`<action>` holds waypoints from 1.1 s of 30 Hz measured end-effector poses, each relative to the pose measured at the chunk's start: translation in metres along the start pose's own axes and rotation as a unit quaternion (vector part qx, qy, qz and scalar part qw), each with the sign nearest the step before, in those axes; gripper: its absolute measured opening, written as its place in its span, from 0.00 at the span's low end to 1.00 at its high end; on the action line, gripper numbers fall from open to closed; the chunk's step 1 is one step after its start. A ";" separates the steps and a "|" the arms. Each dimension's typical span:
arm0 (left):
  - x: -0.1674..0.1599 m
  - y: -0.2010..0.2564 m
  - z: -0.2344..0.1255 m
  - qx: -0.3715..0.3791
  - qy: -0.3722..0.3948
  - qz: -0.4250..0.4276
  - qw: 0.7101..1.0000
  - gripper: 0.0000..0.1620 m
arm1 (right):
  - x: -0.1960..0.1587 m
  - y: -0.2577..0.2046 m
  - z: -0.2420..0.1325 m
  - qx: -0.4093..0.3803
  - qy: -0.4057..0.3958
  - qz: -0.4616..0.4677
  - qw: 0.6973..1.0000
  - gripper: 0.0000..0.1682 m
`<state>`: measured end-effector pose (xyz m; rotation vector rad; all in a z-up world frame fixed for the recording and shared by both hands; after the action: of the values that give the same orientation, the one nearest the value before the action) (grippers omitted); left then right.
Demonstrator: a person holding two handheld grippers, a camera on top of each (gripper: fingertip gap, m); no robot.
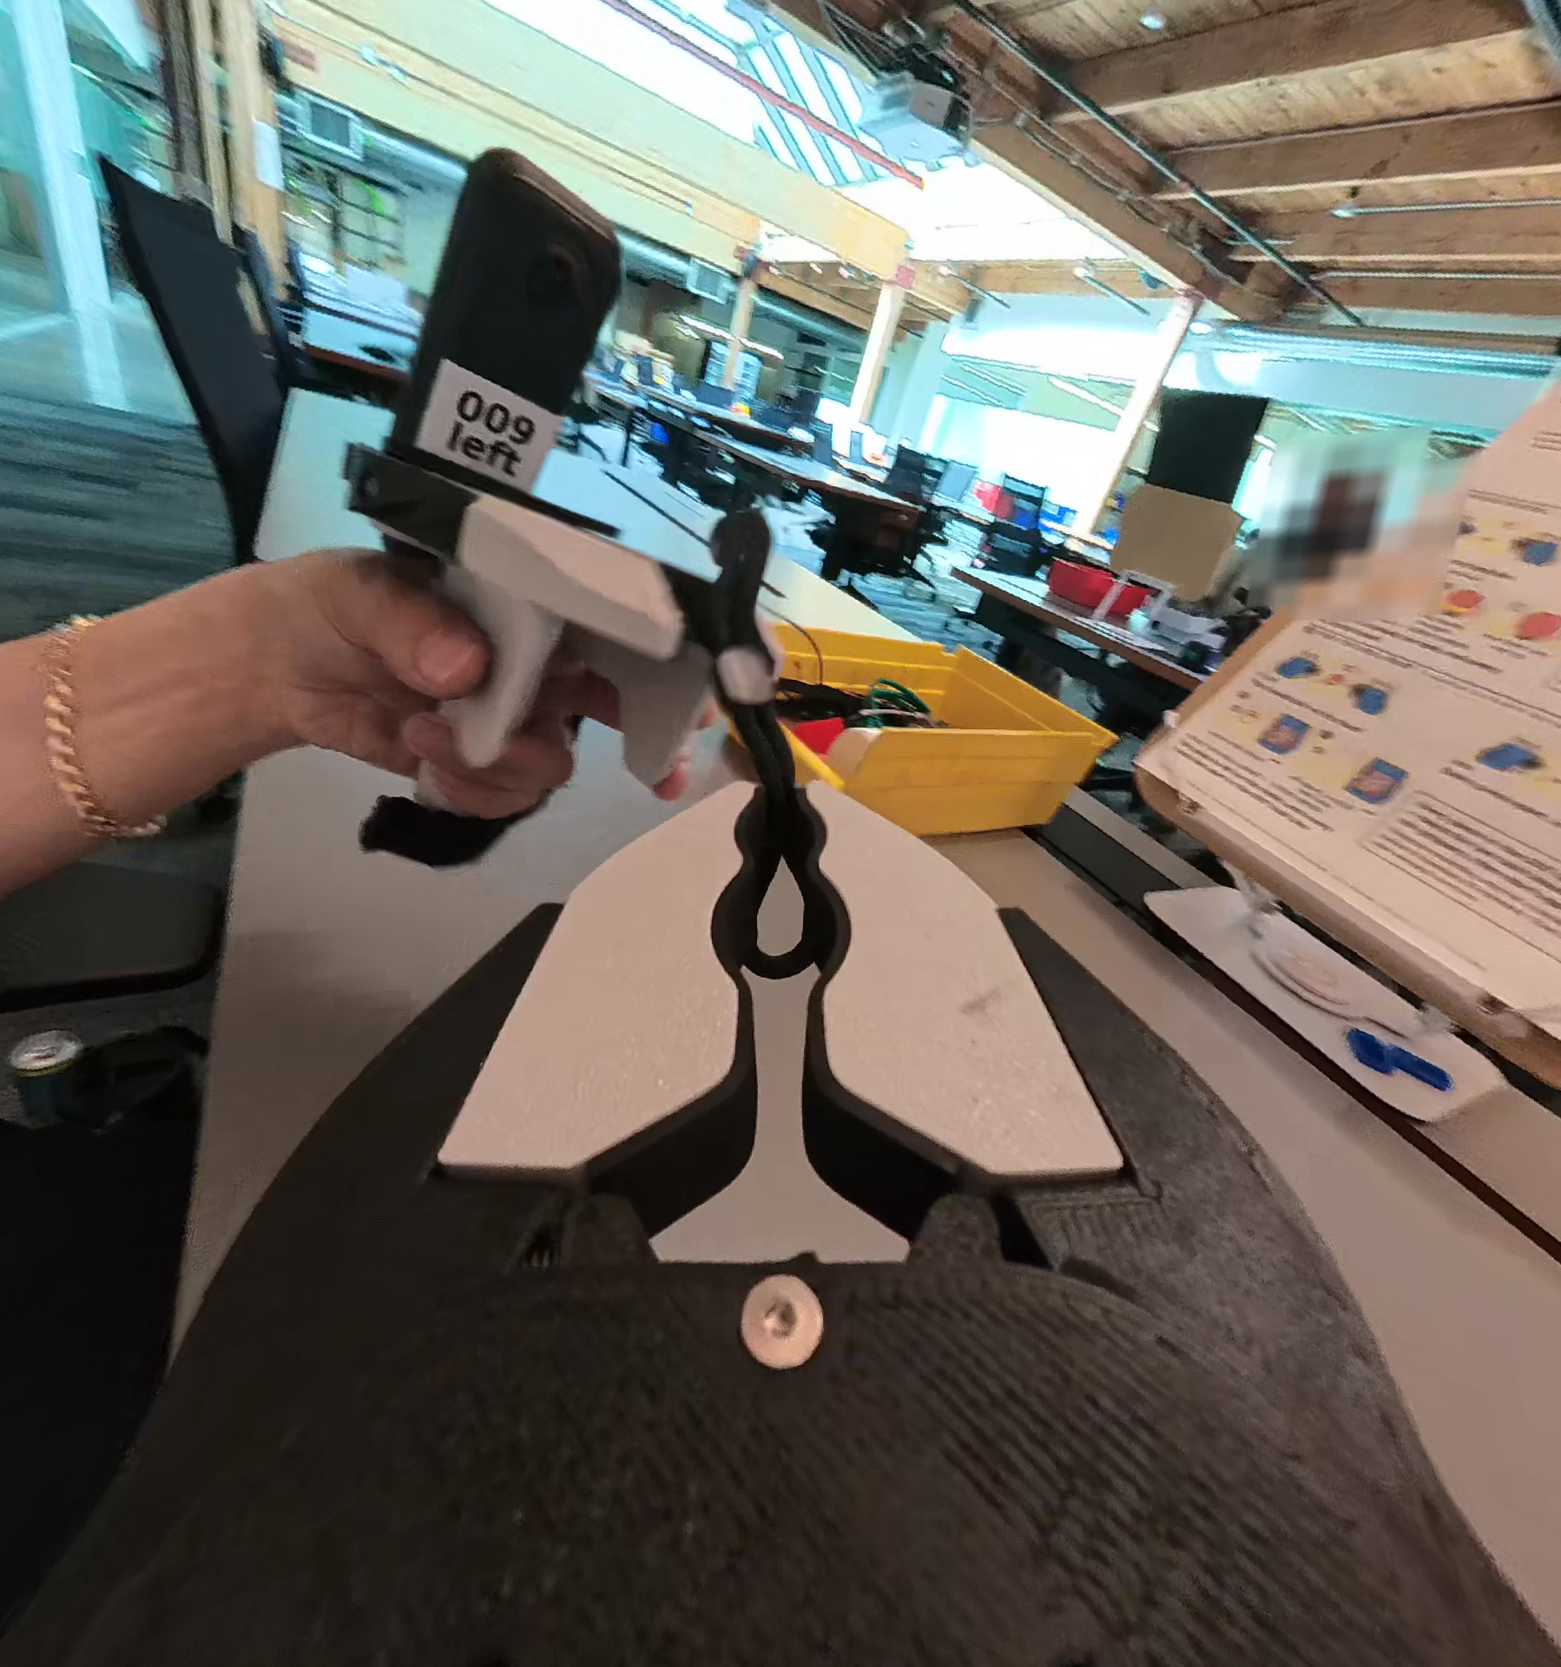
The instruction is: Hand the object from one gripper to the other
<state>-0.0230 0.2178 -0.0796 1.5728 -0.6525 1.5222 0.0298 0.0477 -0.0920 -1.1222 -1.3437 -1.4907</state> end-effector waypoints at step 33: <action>-0.015 0.020 0.043 0.309 -0.184 0.449 0.818 0.01 | 0.008 0.003 -0.003 -0.090 -0.109 -0.036 0.989 0.08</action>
<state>-0.0186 0.1690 -0.0866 2.2526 -1.3576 2.2939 0.0303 0.0441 -0.0836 -1.3988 -1.4308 -1.6028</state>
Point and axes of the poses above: each gripper's, where its closed fingertips meet, z out along the fingers, x out of its top, y = z × x across the jaws, the point moved 9 cm from there along -z, back along the fingers, and after that the axes turned 1 degree about x, right-handed, at the moved point
